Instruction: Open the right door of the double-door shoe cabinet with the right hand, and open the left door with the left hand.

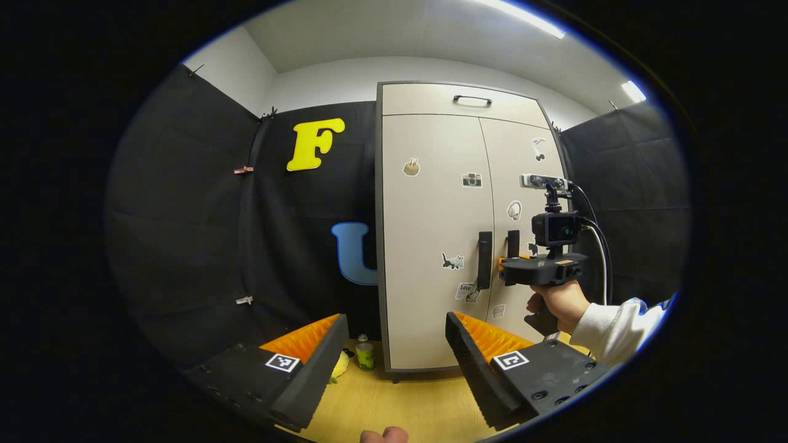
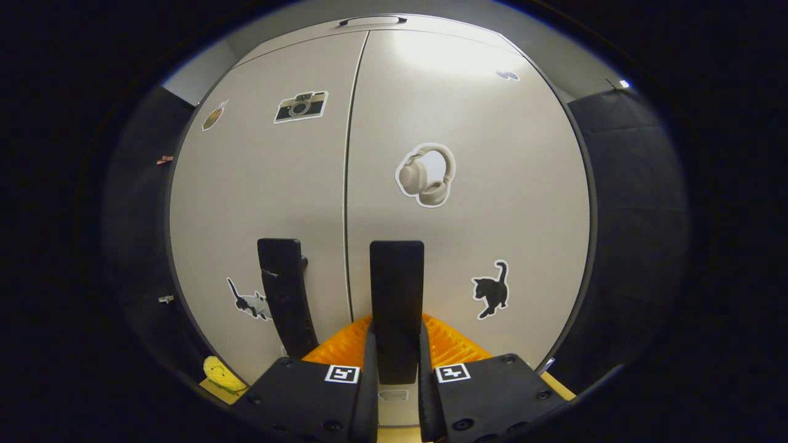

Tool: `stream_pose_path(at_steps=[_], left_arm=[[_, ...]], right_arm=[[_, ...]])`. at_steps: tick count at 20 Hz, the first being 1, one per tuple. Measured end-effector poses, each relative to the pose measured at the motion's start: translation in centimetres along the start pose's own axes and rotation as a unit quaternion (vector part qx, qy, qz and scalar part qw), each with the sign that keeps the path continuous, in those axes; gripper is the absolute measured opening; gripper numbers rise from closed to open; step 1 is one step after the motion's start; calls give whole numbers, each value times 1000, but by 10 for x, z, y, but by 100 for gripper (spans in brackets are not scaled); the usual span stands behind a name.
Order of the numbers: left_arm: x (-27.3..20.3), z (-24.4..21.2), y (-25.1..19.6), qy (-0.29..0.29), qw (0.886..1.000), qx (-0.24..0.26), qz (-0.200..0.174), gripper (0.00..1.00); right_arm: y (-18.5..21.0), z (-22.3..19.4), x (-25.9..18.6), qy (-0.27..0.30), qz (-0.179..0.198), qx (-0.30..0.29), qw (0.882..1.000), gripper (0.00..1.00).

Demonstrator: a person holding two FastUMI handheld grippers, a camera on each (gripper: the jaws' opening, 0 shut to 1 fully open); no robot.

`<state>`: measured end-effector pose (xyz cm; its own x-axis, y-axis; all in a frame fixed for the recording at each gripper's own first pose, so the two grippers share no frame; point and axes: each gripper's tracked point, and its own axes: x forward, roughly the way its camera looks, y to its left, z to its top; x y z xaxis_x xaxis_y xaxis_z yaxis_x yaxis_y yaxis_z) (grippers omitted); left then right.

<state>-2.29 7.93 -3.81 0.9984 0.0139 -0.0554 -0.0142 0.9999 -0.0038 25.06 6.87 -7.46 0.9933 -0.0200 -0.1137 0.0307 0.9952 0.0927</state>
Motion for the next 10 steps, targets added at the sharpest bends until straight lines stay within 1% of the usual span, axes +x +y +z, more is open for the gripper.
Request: stream_pose_path(at_steps=[1,2,3,4,7,8,10], left_arm=[[-3,0,1,1,1000,0,2,98],[-5,1,1,1,1000,-2,5,98],[-8,0,2,1,1000,-2,8,98],[-11,0,3,0,1000,-2,11,98],[-18,0,6,3,1000,-3,20,98],[-21,1,8,2,1000,-3,25,98],[-26,4,7,-2,999,-6,31,98]], right_arm=[[-1,-1,-1,4,-1,1,1000,30],[-1,0,0,5,-2,0,1000,23],[-1,-1,-1,4,-4,-7,1000,23],[-1,0,-3,5,-8,-11,1000,18],[-2,1,-10,12,-4,4,1000,18],[-3,2,-11,9,1,5,1000,14],[-5,4,-19,7,10,8,1000,15]])
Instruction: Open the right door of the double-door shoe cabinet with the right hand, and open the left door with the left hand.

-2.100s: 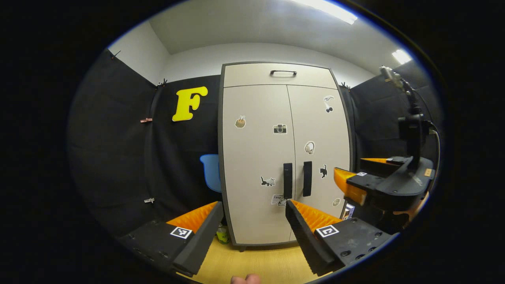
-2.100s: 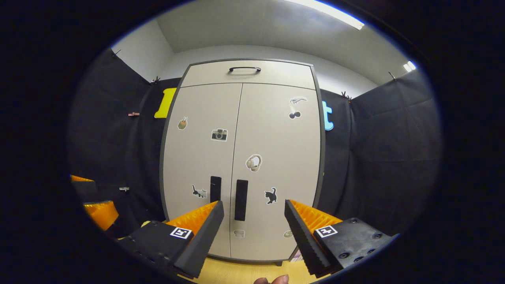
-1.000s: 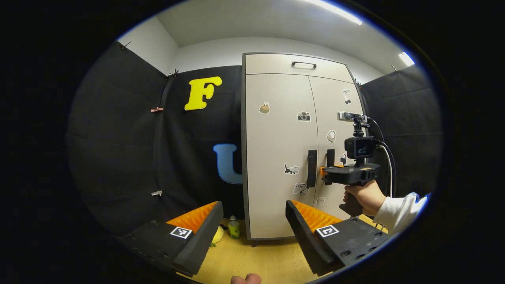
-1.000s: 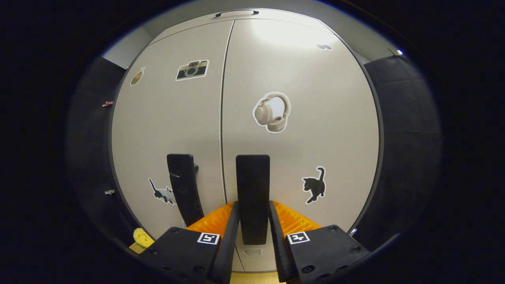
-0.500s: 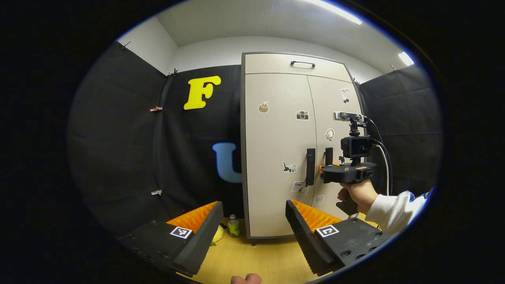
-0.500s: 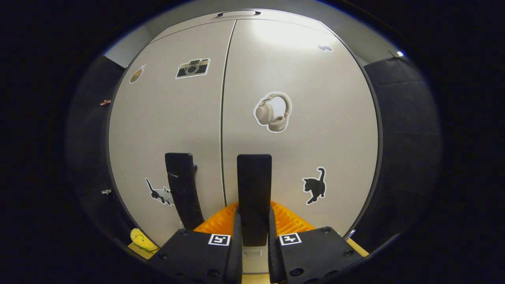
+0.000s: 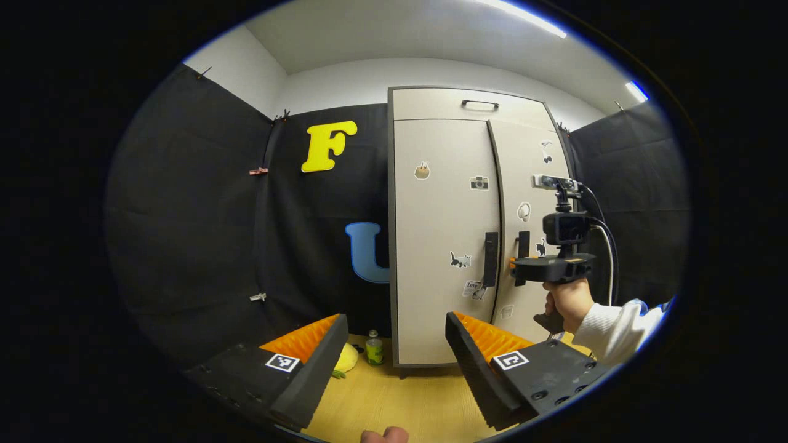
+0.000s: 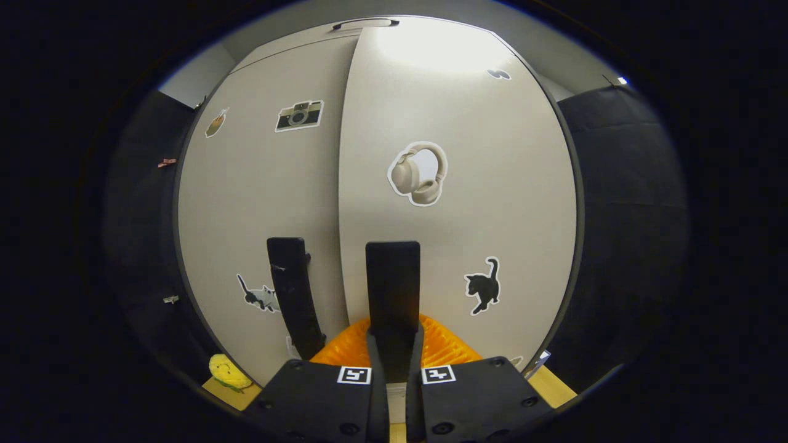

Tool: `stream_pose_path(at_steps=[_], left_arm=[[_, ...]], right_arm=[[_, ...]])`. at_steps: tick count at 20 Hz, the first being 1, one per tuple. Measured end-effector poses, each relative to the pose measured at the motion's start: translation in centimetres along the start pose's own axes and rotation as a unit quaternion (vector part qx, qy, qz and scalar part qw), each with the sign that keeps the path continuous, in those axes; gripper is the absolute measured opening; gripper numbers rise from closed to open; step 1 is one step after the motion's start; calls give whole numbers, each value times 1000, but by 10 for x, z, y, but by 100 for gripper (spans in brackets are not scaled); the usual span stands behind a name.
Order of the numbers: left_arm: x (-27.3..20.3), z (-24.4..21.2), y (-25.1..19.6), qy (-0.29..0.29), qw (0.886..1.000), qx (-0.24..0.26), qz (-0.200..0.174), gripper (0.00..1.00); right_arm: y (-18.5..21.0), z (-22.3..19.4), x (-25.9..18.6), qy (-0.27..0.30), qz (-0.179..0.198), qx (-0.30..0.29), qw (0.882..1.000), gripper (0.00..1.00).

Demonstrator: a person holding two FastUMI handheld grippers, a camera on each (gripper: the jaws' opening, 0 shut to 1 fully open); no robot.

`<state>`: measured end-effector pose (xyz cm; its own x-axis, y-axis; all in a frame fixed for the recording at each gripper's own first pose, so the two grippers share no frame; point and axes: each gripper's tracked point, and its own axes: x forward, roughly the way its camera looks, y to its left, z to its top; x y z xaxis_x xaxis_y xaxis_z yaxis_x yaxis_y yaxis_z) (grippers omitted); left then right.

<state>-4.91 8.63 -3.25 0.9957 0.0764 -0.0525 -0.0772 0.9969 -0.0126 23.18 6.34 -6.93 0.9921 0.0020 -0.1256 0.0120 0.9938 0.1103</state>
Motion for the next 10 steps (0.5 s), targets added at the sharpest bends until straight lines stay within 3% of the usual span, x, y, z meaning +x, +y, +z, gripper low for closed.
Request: stream_pose_path(at_steps=[10], left_arm=[[-20,9,-25,-10,1000,5,4,98]], right_arm=[[-26,8,-36,3,24,18,1000,14]])
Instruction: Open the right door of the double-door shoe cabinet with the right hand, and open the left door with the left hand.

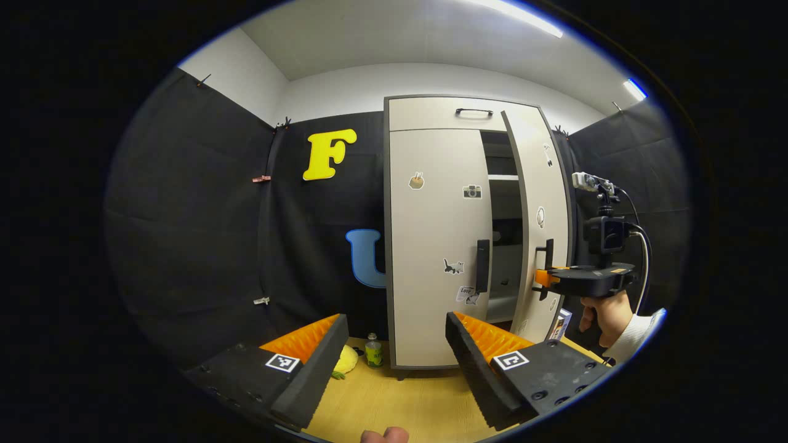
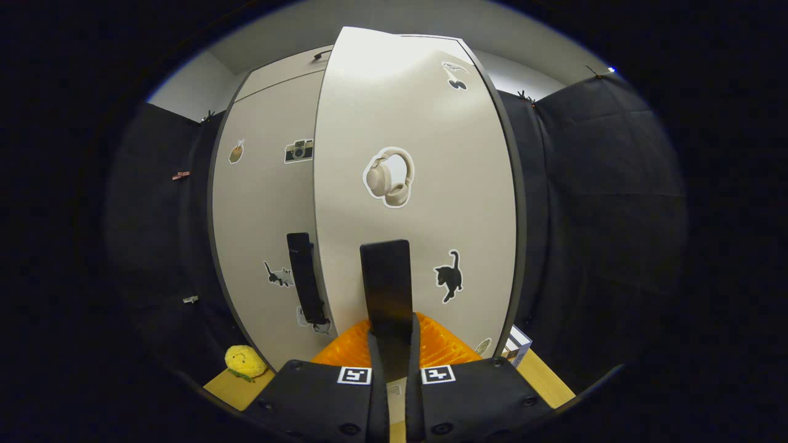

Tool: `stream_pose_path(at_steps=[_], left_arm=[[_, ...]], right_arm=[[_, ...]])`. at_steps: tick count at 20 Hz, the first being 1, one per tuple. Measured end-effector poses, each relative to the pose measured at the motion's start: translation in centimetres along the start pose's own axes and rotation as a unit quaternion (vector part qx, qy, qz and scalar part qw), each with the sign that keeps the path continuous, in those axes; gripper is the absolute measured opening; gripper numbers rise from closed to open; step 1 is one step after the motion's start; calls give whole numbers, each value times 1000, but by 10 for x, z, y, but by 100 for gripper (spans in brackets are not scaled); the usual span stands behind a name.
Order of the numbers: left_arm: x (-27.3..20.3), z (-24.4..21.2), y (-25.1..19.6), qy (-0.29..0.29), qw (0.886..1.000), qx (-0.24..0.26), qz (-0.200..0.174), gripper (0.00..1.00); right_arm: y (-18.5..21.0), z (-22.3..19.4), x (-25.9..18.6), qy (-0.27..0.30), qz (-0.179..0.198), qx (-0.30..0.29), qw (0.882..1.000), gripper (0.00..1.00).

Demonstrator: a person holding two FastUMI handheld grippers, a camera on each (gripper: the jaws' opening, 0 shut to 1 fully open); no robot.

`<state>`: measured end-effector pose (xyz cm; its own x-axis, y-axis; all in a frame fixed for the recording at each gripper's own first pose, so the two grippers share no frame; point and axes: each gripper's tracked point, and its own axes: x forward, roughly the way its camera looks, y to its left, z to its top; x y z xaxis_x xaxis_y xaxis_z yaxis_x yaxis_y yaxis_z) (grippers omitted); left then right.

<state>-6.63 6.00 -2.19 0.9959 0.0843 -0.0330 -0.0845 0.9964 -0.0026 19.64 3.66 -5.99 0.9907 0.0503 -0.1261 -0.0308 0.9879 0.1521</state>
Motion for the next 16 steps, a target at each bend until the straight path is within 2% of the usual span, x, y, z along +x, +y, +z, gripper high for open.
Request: stream_pose_path(at_steps=[5,6,7,12,16], left_arm=[[-4,-5,-18,6,1000,-2,0,98],[-2,-4,-22,5,1000,-2,-2,96],[-1,-4,-27,6,1000,-3,-2,98],[15,10,-55,-5,1000,-11,5,98],[32,14,-92,1,1000,-26,-14,100]], right_arm=[[-9,2,-11,-1,11,-4,1000,14],[-11,2,-13,-1,11,-3,1000,14],[-13,3,-15,-1,13,0,1000,14],[-31,2,-26,-4,18,-11,1000,13],[-50,4,-35,-3,26,-13,1000,13]])
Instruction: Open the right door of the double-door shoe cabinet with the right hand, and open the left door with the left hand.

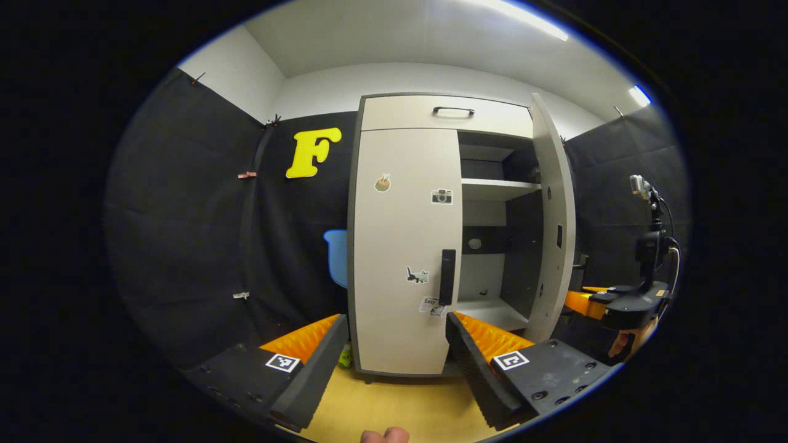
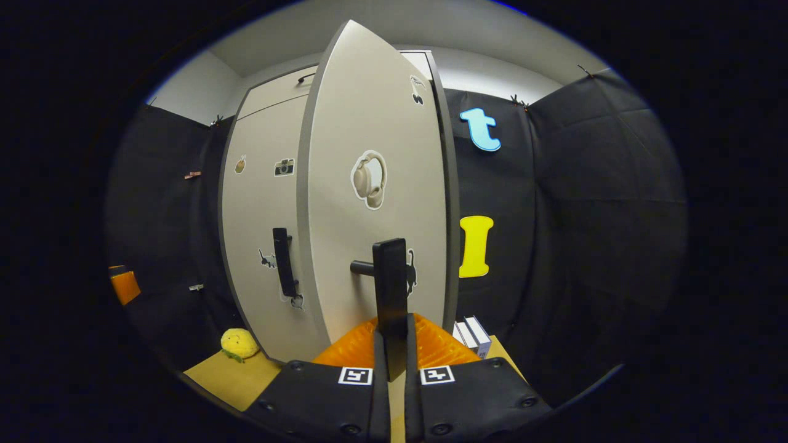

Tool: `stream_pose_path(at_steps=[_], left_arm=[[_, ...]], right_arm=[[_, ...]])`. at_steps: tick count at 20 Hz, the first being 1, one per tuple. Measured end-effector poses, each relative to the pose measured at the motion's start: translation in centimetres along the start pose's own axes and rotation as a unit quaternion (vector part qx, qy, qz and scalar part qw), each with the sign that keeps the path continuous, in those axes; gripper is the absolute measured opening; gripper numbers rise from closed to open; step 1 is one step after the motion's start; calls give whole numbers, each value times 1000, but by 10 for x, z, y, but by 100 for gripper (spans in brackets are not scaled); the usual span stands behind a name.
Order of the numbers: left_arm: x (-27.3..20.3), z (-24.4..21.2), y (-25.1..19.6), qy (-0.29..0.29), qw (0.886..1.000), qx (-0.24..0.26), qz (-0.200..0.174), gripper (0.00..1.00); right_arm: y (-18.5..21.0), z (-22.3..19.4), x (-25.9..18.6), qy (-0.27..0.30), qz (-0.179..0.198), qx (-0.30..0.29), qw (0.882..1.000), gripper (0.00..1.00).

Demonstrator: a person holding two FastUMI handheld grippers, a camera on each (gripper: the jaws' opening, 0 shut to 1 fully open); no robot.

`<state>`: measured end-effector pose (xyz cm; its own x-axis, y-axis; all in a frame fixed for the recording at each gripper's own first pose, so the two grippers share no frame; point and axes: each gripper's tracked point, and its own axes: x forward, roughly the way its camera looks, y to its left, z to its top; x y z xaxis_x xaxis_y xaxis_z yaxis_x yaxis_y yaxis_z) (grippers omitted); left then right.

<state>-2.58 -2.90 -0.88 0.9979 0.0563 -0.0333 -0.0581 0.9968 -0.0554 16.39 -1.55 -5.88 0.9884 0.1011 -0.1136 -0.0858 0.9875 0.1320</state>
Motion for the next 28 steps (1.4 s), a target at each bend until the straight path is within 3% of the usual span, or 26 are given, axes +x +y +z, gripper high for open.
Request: stream_pose_path(at_steps=[2,11,18,20,28], left_arm=[[7,4,-11,-3,1000,9,1,96],[20,13,-65,-7,999,27,-16,98],[20,24,-81,-12,999,35,-22,98],[22,26,-86,-13,999,37,-27,98],[25,30,-95,-17,998,41,-38,98]], right_arm=[[-8,0,-3,4,6,-1,1000,13],[-27,0,-8,12,21,9,1000,11],[-49,6,-4,4,-14,15,1000,10],[-45,7,-5,3,-8,35,999,6],[-49,12,-10,-4,-15,25,1000,6]])
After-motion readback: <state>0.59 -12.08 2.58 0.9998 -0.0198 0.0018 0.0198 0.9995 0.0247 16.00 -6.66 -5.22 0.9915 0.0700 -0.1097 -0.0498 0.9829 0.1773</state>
